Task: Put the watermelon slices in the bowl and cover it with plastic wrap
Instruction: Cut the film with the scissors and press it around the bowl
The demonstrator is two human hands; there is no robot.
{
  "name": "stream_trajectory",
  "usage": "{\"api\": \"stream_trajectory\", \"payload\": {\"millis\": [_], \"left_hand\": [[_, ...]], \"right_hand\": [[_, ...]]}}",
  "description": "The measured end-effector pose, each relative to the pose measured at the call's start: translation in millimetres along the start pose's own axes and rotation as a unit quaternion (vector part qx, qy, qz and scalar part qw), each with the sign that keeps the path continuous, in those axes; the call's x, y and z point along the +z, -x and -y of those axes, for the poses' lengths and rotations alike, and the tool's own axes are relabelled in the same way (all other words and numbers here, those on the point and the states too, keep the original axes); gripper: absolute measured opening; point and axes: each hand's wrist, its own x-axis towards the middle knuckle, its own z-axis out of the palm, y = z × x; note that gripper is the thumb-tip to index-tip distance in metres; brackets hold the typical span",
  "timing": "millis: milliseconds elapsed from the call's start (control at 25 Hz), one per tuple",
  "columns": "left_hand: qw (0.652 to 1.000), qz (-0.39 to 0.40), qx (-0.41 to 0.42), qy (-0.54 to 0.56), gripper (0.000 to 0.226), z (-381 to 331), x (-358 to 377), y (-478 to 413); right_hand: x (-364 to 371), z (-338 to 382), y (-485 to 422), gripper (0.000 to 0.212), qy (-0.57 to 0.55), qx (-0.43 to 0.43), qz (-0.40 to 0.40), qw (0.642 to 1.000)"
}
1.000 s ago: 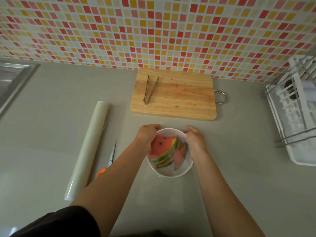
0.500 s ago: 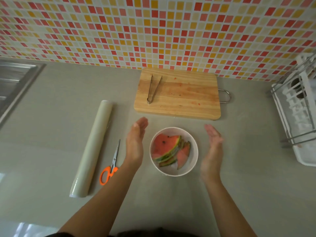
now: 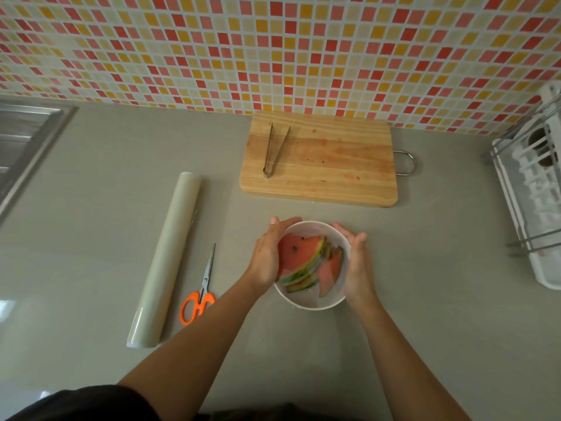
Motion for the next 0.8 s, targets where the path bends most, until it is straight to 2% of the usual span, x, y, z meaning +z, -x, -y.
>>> {"api": "stream_trajectory", "payload": {"millis": [120,280,480,600,720,800], "left_hand": [[1.0,0.009,-0.01,-0.021,0.066,-1.0,-0.5,-5.4],[0.998,-0.005,-0.024,-0.06,0.075,-2.0,0.4,-7.9],[0.985,-0.097,-0.051,-0.132,0.093,-5.1,6.8,-6.1],[0.975,-0.152,-0.101,-0.13,0.112,-6.3,10.5,-2.1],[0.951,-0.225,-0.128,-0.167,0.107,-6.7,14.7,3.5],[0.935,-0.269,-0.145,-0.177,0.111,-4.4,15.0,7.5]], "right_hand": [[1.2,3.5,-6.7,0.088,0.01,0.056,-0.001,0.998],[2.7,12.9,-5.3,0.075,0.088,0.068,-0.032,0.993],[4.8,14.5,-1.4,0.089,0.143,0.066,-0.074,0.985],[6.0,15.4,1.2,0.087,0.155,0.072,-0.1,0.98],[7.1,13.0,1.9,0.08,0.089,0.086,-0.142,0.982],[8.4,10.6,2.7,0.081,0.057,0.12,-0.209,0.969]]}}
